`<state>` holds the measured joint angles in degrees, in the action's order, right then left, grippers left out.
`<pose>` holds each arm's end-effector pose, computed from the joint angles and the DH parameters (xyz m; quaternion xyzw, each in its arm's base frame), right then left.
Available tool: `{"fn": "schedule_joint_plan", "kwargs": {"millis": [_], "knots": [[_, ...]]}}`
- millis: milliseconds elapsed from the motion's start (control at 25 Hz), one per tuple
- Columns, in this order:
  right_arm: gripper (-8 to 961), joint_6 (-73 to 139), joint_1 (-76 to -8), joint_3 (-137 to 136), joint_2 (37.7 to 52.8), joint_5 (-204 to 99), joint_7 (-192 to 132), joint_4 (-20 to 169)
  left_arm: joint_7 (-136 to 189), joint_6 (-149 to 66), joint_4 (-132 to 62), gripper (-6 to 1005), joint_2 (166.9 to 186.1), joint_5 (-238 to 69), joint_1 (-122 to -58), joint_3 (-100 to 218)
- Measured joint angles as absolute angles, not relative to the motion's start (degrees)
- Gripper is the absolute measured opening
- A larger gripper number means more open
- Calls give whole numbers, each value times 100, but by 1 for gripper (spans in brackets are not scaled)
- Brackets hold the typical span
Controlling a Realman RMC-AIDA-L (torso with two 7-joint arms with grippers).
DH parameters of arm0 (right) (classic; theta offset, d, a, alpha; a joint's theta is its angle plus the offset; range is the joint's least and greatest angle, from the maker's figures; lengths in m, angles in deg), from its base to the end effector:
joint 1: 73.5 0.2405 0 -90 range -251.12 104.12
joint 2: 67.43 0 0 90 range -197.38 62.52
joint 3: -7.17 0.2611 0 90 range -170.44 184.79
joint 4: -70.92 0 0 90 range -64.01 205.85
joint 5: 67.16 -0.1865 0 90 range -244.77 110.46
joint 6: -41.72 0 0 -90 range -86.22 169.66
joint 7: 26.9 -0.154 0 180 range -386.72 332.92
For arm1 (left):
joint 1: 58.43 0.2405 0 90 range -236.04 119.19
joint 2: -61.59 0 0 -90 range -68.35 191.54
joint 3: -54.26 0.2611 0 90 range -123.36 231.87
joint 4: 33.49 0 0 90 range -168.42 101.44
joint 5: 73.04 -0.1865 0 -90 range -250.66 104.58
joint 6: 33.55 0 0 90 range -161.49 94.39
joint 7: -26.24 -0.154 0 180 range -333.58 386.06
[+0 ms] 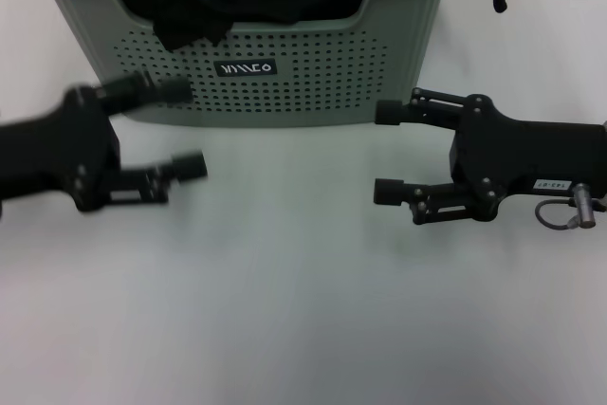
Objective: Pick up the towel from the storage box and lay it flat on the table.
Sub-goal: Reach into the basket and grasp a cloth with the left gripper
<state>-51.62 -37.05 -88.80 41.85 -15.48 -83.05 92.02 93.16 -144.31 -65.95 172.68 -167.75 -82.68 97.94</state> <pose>0.1790 0.3056 -0.0173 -0.9211 0.0280 0.3878 0.0208 -0.2442 0.2699 0.0528 -0.9124 -0.0866 -0.3898 0.0905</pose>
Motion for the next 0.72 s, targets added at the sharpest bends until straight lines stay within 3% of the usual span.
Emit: {"fn": "schedule_joint_plan", "kwargs": {"millis": [360, 720], "knots": [[869, -4965, -4111, -8653, 4274, -1550, -8132, 9181, 11991, -13728, -9023, 876, 17329, -15571, -8599, 9195], [869, -4926, -4386, -8473, 4398, -1552, -8046, 9161, 13802, -11108, -9760, 875, 17294, -19141, -10504, 9627]]}}
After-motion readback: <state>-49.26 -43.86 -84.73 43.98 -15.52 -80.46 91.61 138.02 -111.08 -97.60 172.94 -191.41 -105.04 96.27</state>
